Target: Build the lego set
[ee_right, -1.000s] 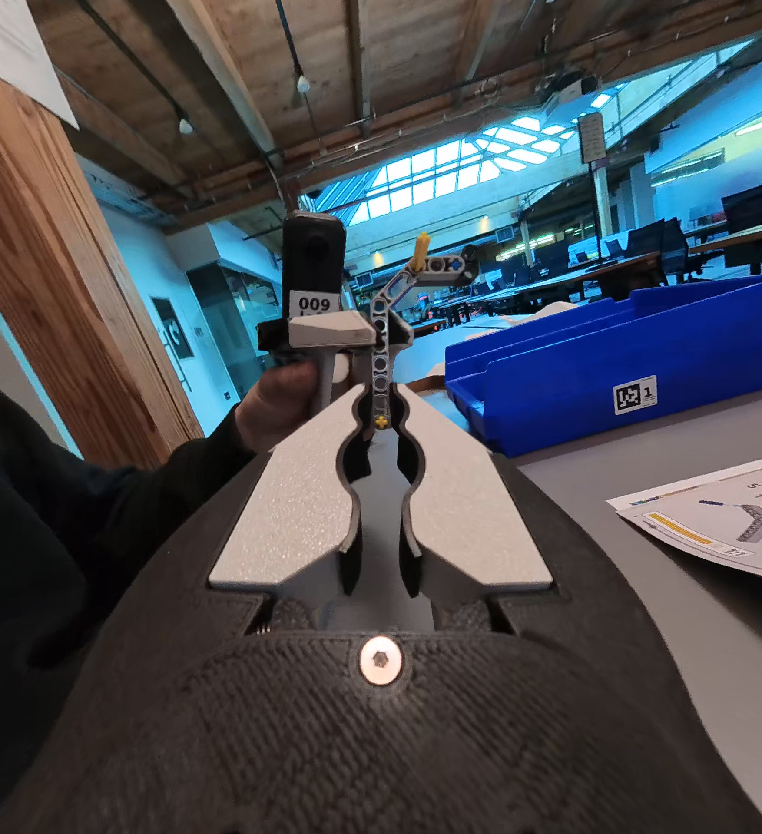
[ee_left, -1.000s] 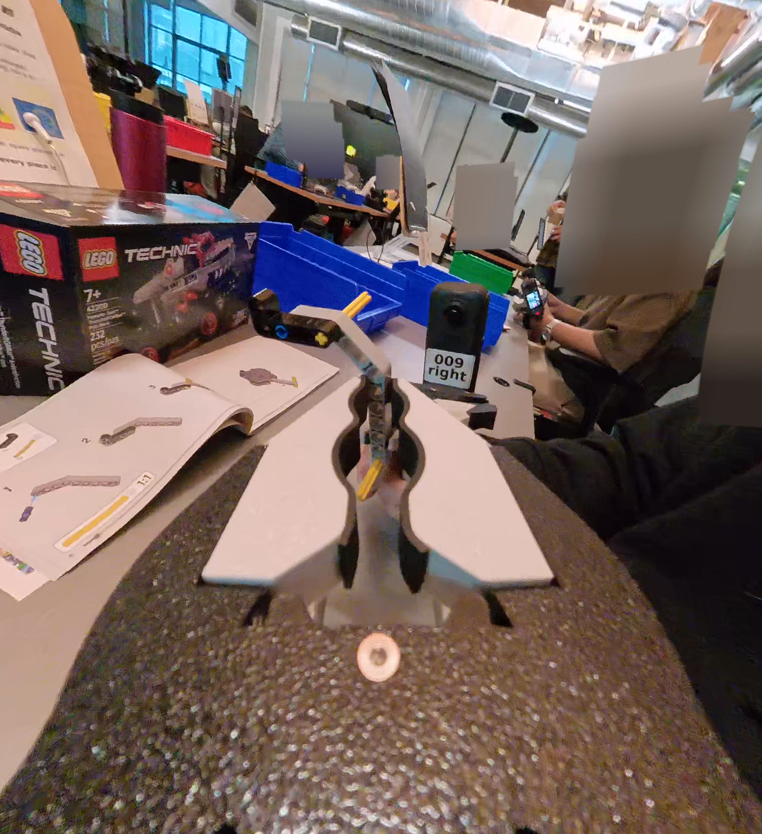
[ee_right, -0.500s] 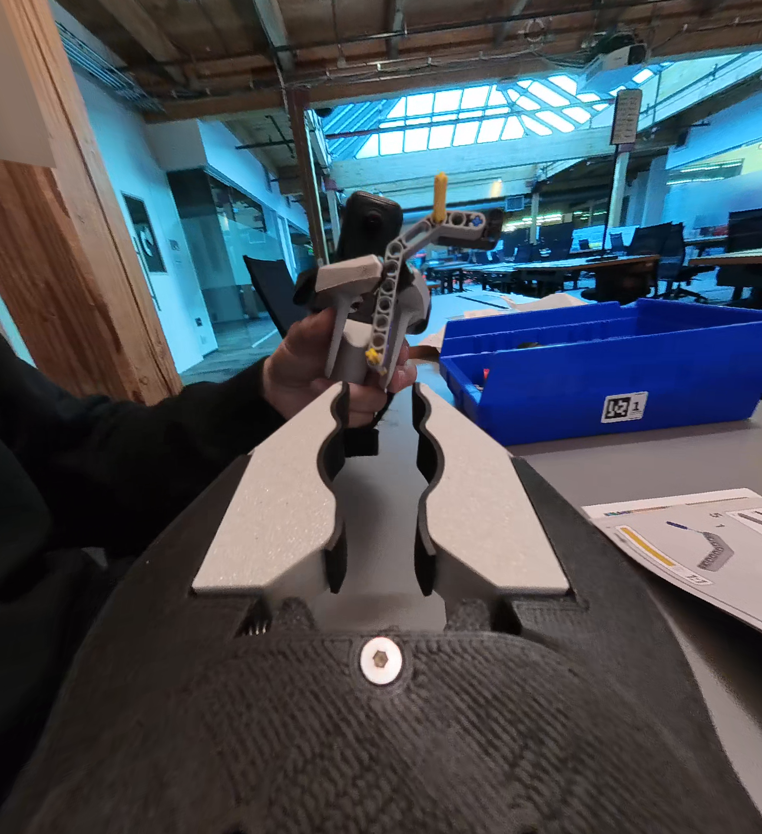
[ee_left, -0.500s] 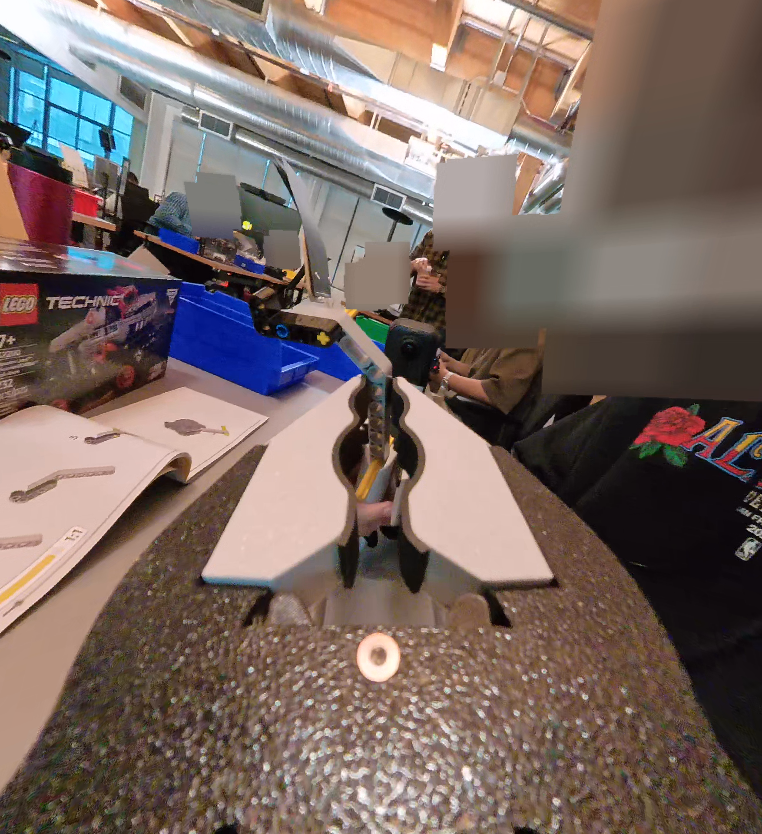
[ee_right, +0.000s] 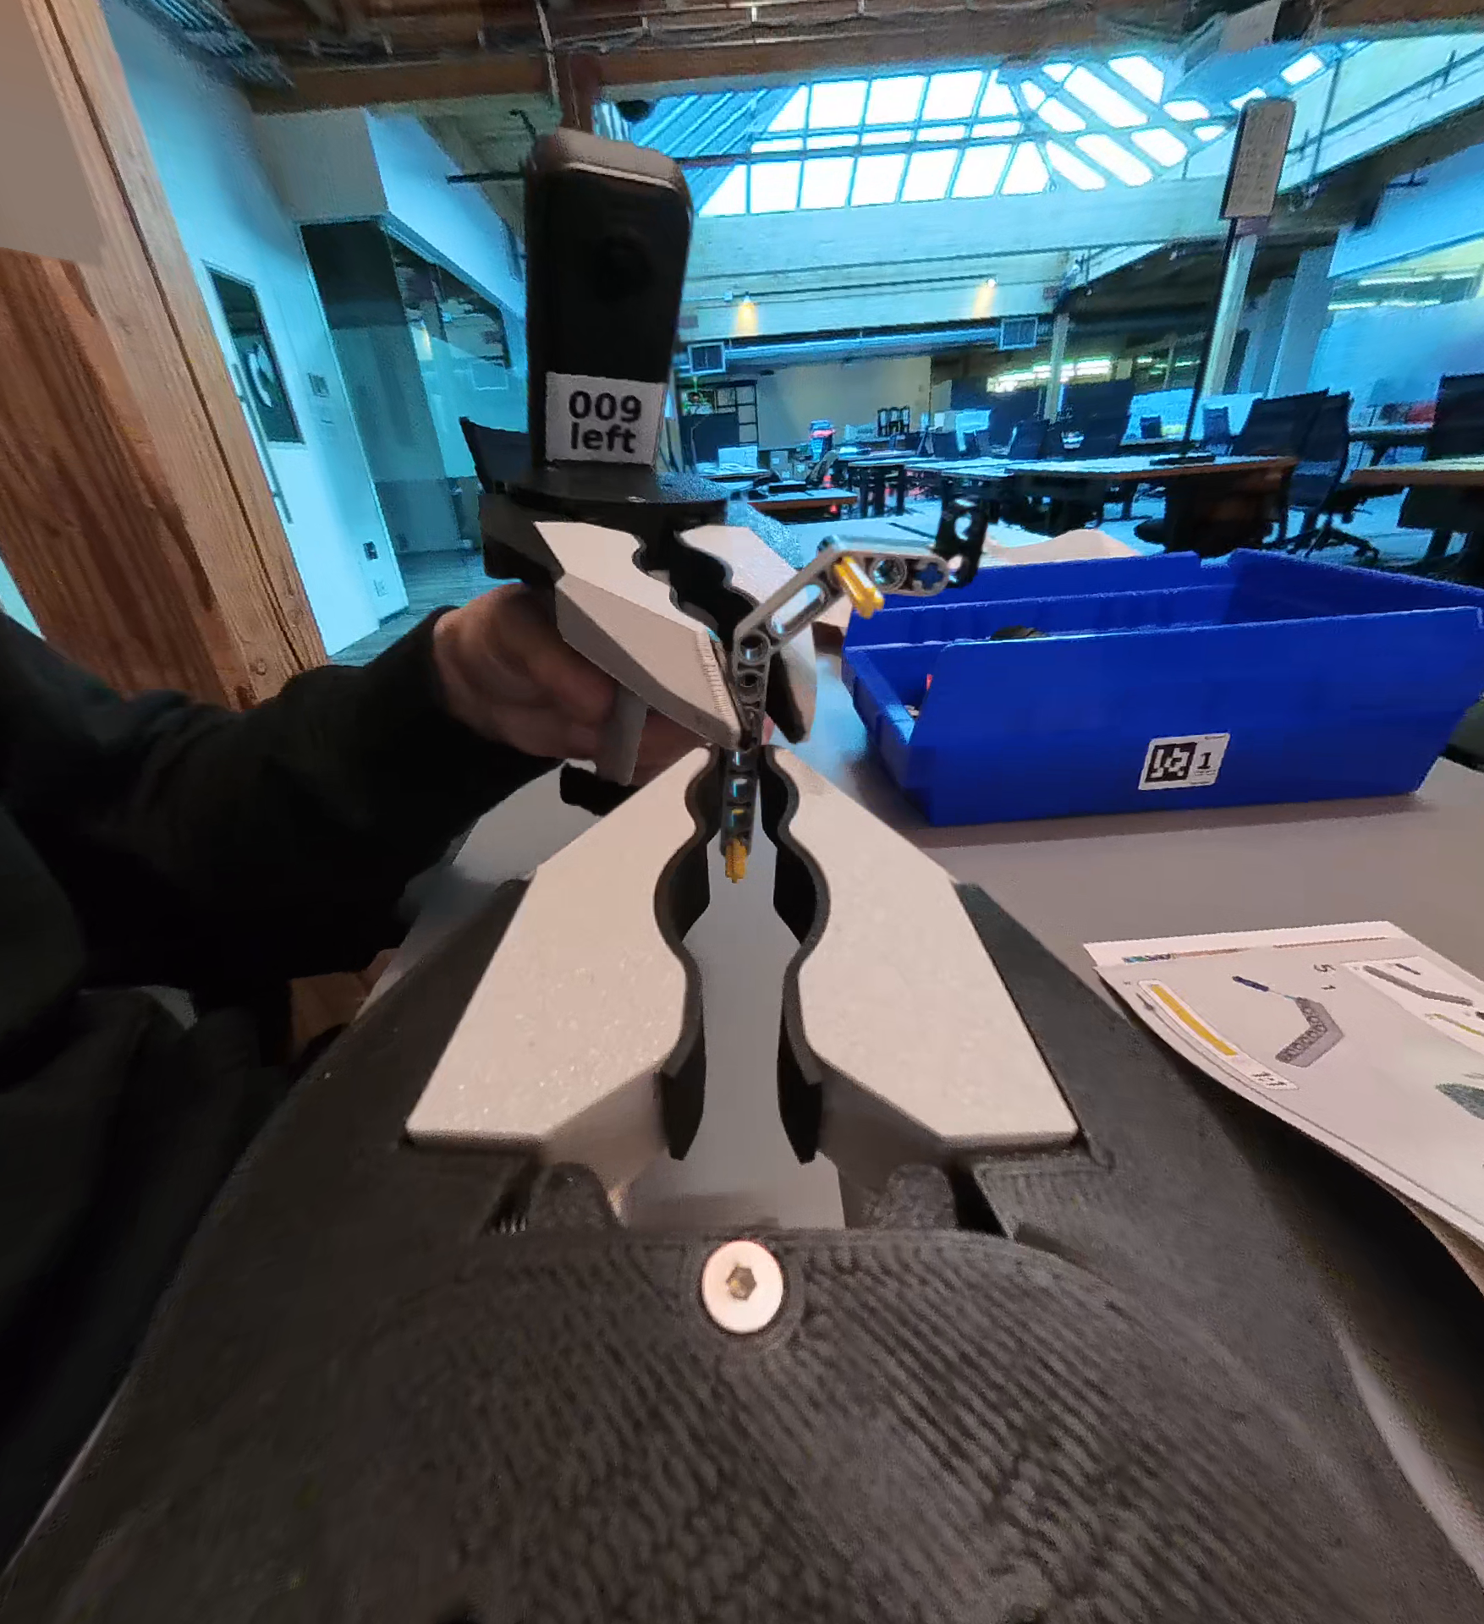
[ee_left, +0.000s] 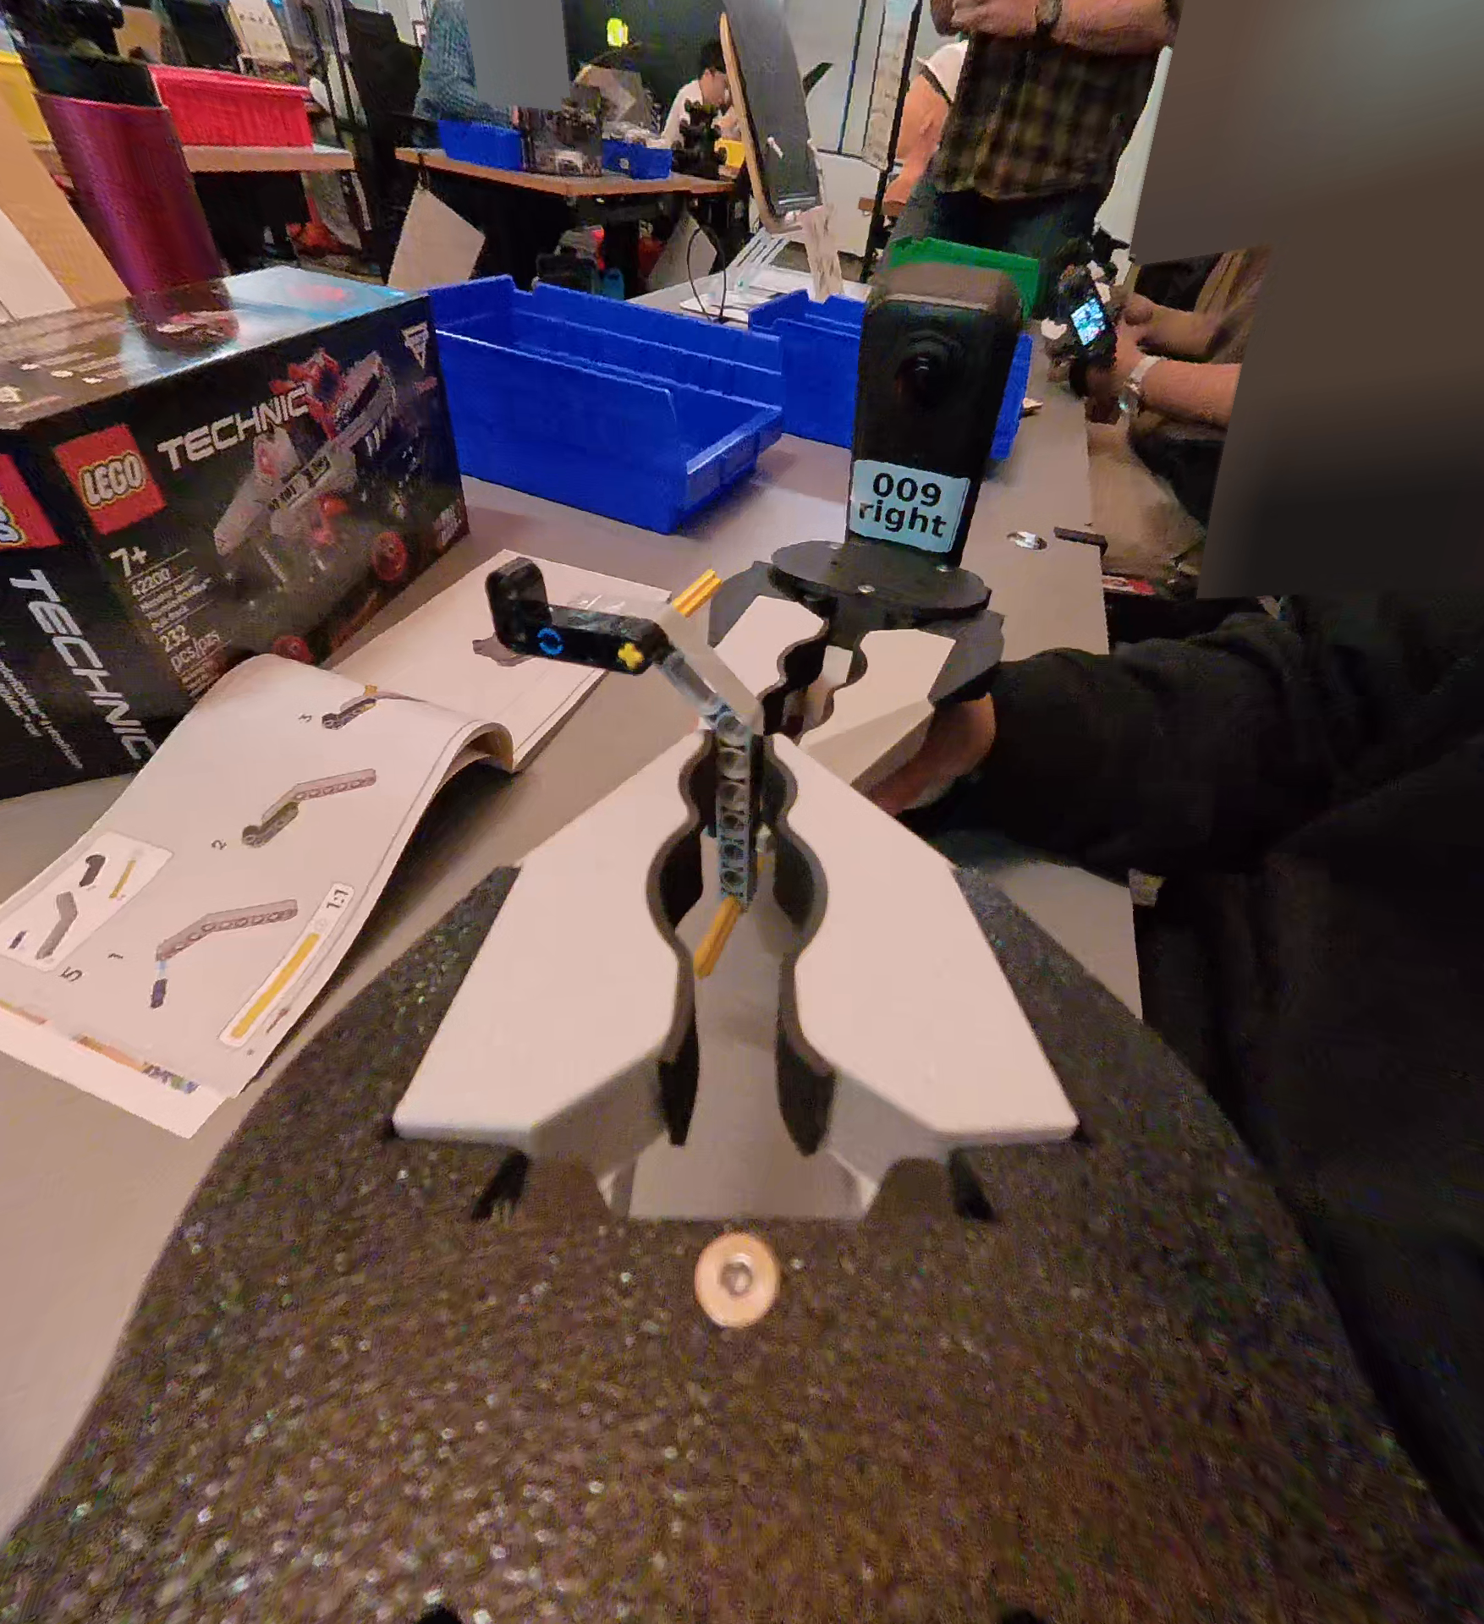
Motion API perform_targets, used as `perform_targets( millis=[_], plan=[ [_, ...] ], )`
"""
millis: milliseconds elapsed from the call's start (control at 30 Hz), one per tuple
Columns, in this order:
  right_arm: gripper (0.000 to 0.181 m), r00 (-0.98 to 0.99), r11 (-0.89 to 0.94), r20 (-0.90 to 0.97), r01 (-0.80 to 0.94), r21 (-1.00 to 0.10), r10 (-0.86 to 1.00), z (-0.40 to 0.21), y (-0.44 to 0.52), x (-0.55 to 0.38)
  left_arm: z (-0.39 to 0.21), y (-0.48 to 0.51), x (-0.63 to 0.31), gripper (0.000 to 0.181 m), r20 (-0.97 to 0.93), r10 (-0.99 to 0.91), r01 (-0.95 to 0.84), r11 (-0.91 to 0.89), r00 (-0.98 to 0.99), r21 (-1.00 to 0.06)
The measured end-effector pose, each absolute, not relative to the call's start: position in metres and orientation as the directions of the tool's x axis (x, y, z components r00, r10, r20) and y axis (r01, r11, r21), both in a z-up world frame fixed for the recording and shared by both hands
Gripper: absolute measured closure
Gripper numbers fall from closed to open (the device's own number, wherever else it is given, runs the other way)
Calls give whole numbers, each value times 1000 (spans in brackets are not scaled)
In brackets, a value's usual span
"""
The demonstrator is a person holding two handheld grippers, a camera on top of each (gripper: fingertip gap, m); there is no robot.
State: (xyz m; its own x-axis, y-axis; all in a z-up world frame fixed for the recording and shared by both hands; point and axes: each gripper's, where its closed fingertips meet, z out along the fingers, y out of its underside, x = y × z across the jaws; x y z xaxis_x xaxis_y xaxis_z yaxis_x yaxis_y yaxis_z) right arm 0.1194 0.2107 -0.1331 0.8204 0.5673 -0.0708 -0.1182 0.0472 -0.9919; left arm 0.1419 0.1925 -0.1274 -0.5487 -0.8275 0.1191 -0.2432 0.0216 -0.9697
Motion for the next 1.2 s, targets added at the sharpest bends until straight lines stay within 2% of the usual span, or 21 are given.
perform_targets(
  millis=[133,200,267,333,433,667,733,1200],
  plan=[
    [176,827,46,-124,-179,-983,549,-131,213,126,-124,195,149,174,104,-854,-217,11,-510,-976],
    [176,805,42,-232,-303,-952,546,-126,214,134,-121,198,152,171,58,-874,-177,32,-483,-984],
    [176,744,48,-379,-481,-875,550,-120,213,149,-117,203,153,157,-30,-895,-125,96,-444,-988],
    [176,659,84,-510,-652,-753,553,-113,211,171,-117,211,156,146,-160,-911,-91,209,-381,-974],
    [176,552,160,-604,-800,-579,574,-105,204,197,-120,217,163,141,-365,-893,-73,395,-263,-916],
    [176,462,156,-621,-862,-483,633,-99,203,189,-111,207,177,146,-551,-834,19,550,-18,-835],
    [176,445,153,-617,-871,-468,649,-97,201,190,-108,203,176,154,-593,-805,40,592,2,-805],
    [176,416,155,-608,-887,-434,676,-92,197,188,-109,204,178,153,-669,-740,43,673,75,-739]
  ],
)
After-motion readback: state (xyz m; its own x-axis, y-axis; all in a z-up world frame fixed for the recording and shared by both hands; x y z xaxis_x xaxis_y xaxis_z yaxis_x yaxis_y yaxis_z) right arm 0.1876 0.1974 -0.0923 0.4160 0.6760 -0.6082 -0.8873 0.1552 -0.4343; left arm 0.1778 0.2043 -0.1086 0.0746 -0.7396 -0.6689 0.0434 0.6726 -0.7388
